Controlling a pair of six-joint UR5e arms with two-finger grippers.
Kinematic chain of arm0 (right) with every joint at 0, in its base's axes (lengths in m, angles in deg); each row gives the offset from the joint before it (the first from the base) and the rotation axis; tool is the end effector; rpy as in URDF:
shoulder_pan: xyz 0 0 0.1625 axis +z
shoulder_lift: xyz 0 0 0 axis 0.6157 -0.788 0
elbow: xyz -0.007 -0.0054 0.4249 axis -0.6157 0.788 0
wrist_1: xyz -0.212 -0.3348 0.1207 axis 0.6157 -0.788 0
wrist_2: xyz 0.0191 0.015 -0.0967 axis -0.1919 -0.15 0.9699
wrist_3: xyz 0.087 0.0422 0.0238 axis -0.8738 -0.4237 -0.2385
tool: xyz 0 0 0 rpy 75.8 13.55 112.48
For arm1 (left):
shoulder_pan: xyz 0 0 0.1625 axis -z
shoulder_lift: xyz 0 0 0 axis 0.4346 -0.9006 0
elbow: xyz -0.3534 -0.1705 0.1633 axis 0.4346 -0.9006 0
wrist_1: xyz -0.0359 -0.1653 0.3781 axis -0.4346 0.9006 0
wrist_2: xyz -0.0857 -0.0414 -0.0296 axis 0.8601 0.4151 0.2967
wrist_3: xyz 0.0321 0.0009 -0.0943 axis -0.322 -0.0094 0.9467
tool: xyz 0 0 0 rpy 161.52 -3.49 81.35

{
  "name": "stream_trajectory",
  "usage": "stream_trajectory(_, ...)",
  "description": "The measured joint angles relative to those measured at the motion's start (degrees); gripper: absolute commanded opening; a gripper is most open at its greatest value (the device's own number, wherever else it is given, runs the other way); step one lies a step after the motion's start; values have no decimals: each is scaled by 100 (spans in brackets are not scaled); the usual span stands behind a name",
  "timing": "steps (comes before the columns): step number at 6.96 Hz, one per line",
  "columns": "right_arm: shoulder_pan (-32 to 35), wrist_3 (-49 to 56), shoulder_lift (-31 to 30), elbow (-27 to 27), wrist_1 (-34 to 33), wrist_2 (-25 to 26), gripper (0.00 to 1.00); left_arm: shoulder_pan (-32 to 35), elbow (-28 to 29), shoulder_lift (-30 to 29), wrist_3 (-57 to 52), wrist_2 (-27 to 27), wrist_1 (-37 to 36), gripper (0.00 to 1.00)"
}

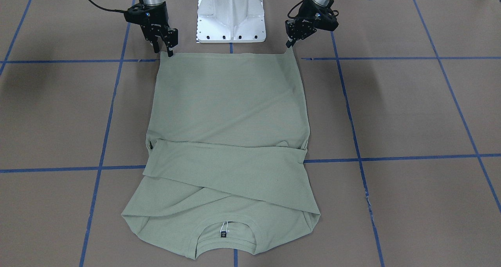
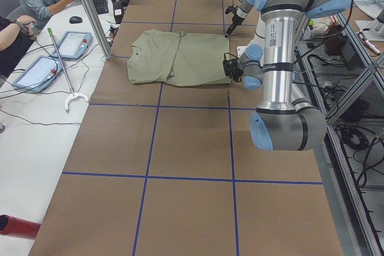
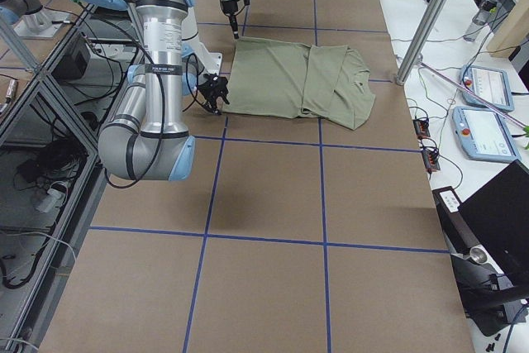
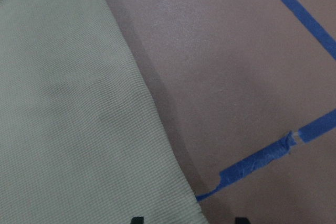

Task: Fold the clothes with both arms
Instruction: 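Lift the hem with both grippers and carry it toward the collar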

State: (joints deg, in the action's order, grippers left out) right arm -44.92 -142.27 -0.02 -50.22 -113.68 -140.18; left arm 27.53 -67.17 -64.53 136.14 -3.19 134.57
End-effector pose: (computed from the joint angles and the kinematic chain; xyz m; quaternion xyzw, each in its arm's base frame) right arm -0.4914 -0.1217 0.3798 0.0905 -0.3960 0.3051 0.8614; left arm 0.4525 -0.1659 0.3552 0.0250 0.5687 -0.1532 0.8078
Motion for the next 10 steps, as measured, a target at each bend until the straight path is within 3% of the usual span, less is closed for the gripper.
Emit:
stream_trajectory(1, -1, -2, 9, 10, 0, 22, 0, 0, 0, -7, -1, 2, 0, 0)
stream_trajectory(4, 41, 73, -7, -40, -36, 93, 0, 1, -72, -34, -3, 5, -4, 0)
stream_trajectory(5, 114, 172, -17, -323, -294, 86, 0, 16, -286, -2, -9, 40, -34, 0)
stream_trajectory(6, 132, 273, -19, -1031, -1016, -40, 0, 37, -730, 64, -17, 167, -254, 0)
stream_trajectory(8, 43, 332, 281, -2712, -2890, -454, 0, 78, -2203, 99, -22, 717, -1477, 0)
stream_trajectory(10, 335, 407, 1240, -3252, -4123, -926, 0, 567, -3367, -42, -72, 1618, -2595, 0)
